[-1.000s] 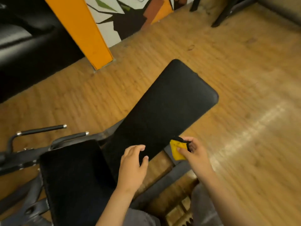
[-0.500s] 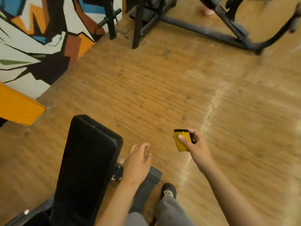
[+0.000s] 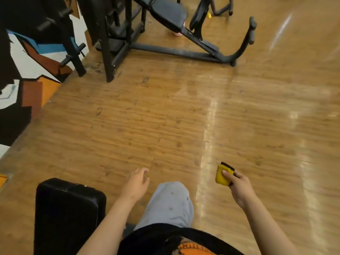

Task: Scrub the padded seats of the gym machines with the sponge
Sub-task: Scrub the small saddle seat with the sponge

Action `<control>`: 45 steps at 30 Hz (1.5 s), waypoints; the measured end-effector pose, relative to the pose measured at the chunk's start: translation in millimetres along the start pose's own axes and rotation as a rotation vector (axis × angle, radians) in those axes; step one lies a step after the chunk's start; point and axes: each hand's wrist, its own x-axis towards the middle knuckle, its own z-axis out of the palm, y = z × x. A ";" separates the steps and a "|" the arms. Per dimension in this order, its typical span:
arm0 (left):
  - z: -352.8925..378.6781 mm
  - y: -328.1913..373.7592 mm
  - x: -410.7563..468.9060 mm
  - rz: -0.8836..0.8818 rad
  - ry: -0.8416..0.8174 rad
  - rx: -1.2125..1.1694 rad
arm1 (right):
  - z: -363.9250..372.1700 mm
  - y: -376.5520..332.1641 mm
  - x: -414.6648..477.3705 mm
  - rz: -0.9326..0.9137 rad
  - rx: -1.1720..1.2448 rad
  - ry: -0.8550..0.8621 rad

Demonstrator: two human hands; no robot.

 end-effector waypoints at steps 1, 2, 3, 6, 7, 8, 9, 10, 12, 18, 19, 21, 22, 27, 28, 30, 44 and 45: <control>0.0 0.4 6.3 -0.003 -0.015 0.011 | -4.0 -2.7 1.6 0.033 0.053 -0.002; -1.0 1.3 12.9 -0.003 -0.034 0.028 | -7.0 -4.9 4.2 0.058 0.081 -0.004; -2.6 1.7 20.5 0.000 -0.047 0.048 | -8.6 -7.4 7.2 0.077 0.090 -0.004; -9.3 3.3 47.7 -0.005 -0.078 0.107 | -10.0 -13.5 25.5 0.093 0.087 0.029; -10.8 4.4 58.7 -0.011 -0.090 0.119 | -8.8 -16.5 34.4 0.094 0.093 0.040; -11.6 6.3 70.9 -0.016 -0.100 0.133 | -6.9 -20.3 45.2 0.100 0.095 0.057; -11.1 8.0 86.3 -0.017 -0.106 0.139 | -4.5 -24.9 57.9 0.109 0.092 0.080; -10.3 11.2 104.4 -0.013 -0.110 0.139 | -1.2 -30.1 72.4 0.118 0.086 0.106; -8.1 21.8 143.8 0.006 -0.119 0.131 | 6.7 -43.8 104.0 0.132 0.050 0.157; -39.9 64.5 300.1 0.039 -0.162 0.156 | 43.4 -142.9 215.5 0.136 -0.099 0.310; -51.6 73.7 327.5 0.043 -0.156 0.169 | 51.3 -166.9 232.6 0.109 -0.121 0.323; -75.9 96.6 379.5 0.066 -0.143 0.195 | 67.2 -216.8 263.9 0.039 -0.162 0.338; -87.9 110.0 404.0 0.093 -0.135 0.215 | 74.1 -240.4 278.1 -0.008 -0.189 0.330; -124.4 182.3 502.1 0.163 -0.096 0.224 | 89.8 -329.7 337.7 -0.179 -0.274 0.305; -125.8 195.7 517.1 0.174 -0.090 0.225 | 90.0 -342.6 349.2 -0.182 -0.277 0.305; -120.7 220.3 545.7 0.182 -0.094 0.215 | 88.1 -365.4 375.6 -0.190 -0.279 0.299; -121.9 444.9 774.4 -0.005 -0.042 0.024 | 13.1 -606.8 630.7 -0.120 -0.694 0.275; -122.8 461.1 787.1 0.013 -0.029 0.014 | 13.5 -624.8 644.7 -0.121 -0.699 0.279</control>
